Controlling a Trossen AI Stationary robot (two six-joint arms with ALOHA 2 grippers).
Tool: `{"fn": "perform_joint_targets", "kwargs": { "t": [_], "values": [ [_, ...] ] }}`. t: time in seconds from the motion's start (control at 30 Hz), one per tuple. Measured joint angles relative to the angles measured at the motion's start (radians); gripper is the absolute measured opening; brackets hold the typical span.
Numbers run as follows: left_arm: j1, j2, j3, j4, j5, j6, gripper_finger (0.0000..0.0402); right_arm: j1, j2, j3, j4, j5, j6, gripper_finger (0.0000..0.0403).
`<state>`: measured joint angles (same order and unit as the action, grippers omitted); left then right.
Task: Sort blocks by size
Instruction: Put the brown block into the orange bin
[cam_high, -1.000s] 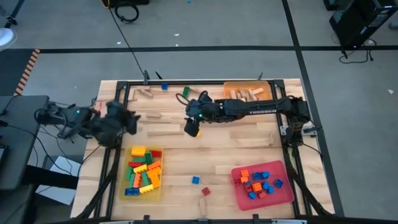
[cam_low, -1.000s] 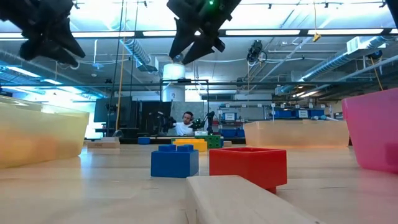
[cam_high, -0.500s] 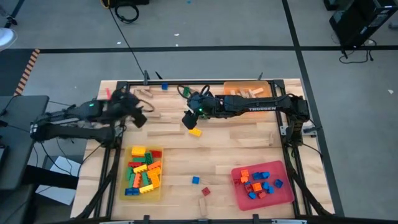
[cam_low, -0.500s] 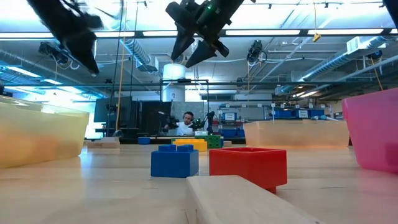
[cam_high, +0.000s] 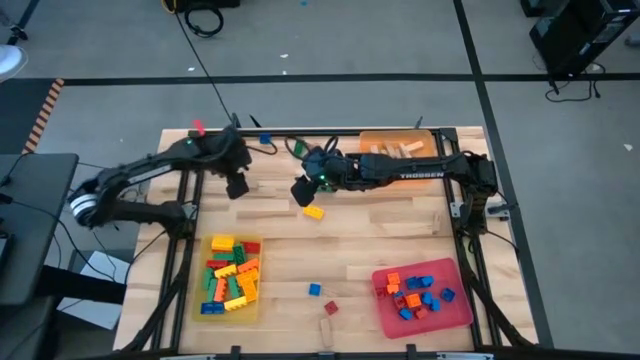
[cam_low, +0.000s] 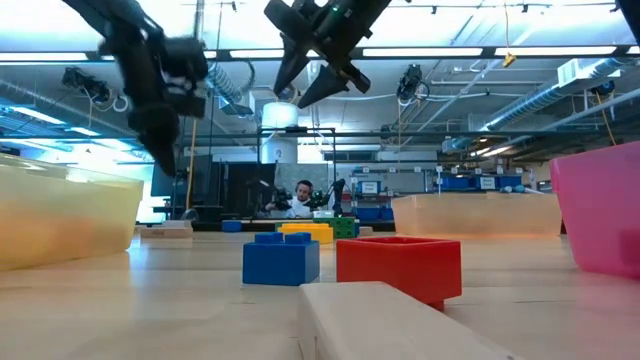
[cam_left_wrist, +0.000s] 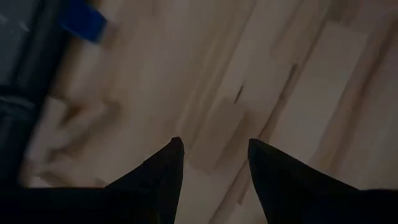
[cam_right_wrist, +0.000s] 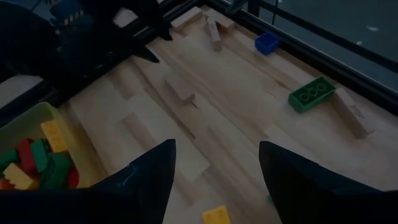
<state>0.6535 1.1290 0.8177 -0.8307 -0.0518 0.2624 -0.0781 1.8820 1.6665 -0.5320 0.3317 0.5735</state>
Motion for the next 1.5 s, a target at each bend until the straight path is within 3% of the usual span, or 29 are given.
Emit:
{"fn": "perform_joint_targets", "kwargs": {
  "t": [0.27,0.6,0.9,1.1,1.23,1.33,1.5],
  "values": [
    [0.033,0.246,0.043,-0.026,0.047,0.108,0.0186,0.002,0.000,0.000,0.000,0.000,0.009,0.0243],
    [0.032,0.419,0.088,-0.012,0.060,0.183,0.0186,0.002,0.000,0.000,-0.001,0.000,0.011,0.0240],
    [0.032,0.533,0.089,0.030,-0.029,0.201,0.0154,0.002,0.000,0.000,-0.001,0.000,0.012,0.0241],
    [0.032,0.565,0.094,0.030,-0.023,0.195,0.0108,0.003,0.000,0.000,-0.001,0.000,0.012,0.0236],
    [0.032,0.543,0.091,0.036,-0.007,0.163,0.0107,0.003,0.000,0.000,-0.031,0.000,0.010,0.0236],
    [0.032,0.507,0.084,0.053,0.019,0.118,0.0107,0.004,-0.005,0.000,-0.191,0.001,0.037,0.0232],
    [0.030,0.408,0.086,0.058,0.160,0.065,0.0107,0.039,-0.016,0.000,-0.464,0.077,0.158,0.0218]
  ]
}}
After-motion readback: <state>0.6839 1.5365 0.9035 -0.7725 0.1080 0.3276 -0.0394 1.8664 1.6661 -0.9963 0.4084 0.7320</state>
